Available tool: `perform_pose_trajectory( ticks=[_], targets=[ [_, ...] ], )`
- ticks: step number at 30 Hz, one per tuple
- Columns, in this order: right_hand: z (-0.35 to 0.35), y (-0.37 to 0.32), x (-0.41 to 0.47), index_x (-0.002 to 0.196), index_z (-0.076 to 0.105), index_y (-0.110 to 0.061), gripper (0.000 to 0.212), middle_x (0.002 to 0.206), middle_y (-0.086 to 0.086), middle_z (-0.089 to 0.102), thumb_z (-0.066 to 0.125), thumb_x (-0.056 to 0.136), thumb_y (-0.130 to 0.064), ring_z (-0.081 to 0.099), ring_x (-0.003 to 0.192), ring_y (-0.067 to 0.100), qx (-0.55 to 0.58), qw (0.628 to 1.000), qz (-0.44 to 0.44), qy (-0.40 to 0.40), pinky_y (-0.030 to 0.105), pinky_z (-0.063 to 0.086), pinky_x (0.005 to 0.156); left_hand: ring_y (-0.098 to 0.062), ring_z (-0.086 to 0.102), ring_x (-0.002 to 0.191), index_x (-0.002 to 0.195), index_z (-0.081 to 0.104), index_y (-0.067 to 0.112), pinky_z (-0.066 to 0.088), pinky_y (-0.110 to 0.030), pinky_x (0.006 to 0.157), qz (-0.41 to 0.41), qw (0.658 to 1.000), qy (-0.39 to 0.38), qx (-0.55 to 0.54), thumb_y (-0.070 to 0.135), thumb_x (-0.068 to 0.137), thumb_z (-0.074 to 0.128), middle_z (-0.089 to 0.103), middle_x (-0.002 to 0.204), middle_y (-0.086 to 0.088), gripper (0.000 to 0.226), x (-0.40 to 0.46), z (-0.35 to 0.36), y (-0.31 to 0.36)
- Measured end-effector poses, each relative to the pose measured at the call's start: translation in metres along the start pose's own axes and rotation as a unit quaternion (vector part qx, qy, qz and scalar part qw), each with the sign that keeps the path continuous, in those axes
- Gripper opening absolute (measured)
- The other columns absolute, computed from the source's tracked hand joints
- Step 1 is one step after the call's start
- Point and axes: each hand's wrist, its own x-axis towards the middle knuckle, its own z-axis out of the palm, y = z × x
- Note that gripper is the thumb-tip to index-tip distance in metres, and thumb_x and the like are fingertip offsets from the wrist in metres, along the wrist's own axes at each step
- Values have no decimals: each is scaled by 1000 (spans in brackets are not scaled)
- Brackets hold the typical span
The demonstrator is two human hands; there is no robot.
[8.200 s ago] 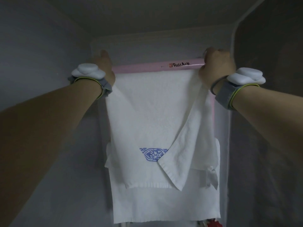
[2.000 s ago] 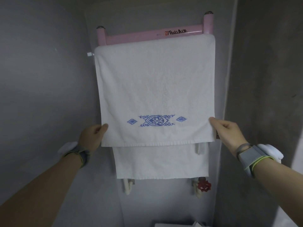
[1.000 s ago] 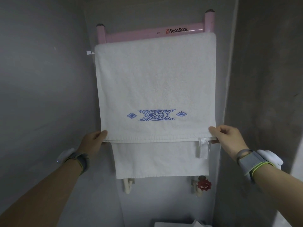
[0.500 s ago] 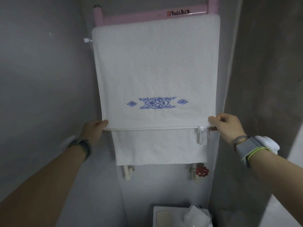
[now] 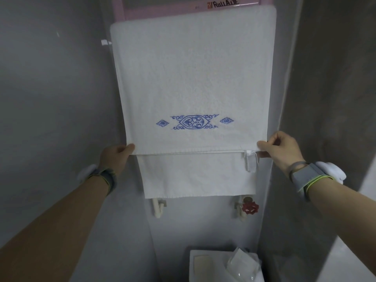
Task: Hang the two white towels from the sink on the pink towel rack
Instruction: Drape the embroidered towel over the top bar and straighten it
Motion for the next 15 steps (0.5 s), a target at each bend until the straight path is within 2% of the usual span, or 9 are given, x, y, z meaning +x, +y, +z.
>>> perform_pose_trajectory(
  ticks=[3,6,9,11,12,14,15],
  targets=[
    [0,1,2,66,52,-20,28,66,5,49,77,73,-9,64,65,34,41,999,-9,-5,53,60,71,-28,52,70,59,54,9,41,-36,71,-11,1000,16,-2,38,84,66,57,70,-17,40,-1,3,2],
    [1,1,5,75,53,-13,24,62,4,45,73,79,0,61,49,25,64,998,-5,-19,44,59,67,-36,61,83,60,46,15,48,-43,82,-18,999,37,0,29,81,72,66,85,-21,36,-1,4,5],
    [1,0,5,75,53,-7,20,67,10,45,70,83,2,63,49,22,72,997,8,-41,28,58,53,-35,64,89,73,53,17,51,-47,86,-11,999,30,-15,24,80,73,68,89,-14,23,1,4,3],
    [0,0,6,70,49,-8,26,68,9,42,68,84,3,63,43,14,87,995,14,-50,22,55,47,-31,67,93,90,59,16,54,-47,89,-2,999,16,-42,20,82,72,69,96,-10,16,1,4,3],
    [1,1,7,72,50,-8,24,68,9,43,68,85,3,63,42,12,92,994,15,-51,21,54,46,-28,67,96,102,60,14,54,-46,91,-1,999,6,-54,18,83,70,70,101,-7,21,1,5,3],
    [1,1,8,87,58,-6,14,67,12,51,70,84,1,64,43,13,94,994,18,-49,22,54,46,-26,68,99,116,61,13,53,-45,94,10,998,-13,-57,17,86,66,71,109,-5,30,3,6,2],
    [1,1,9,97,60,-5,18,67,12,54,70,84,0,65,43,14,95,994,19,-49,23,54,46,-25,68,99,117,62,13,53,-46,95,15,999,-20,-47,17,87,65,71,111,-6,30,5,6,1]
  ],
)
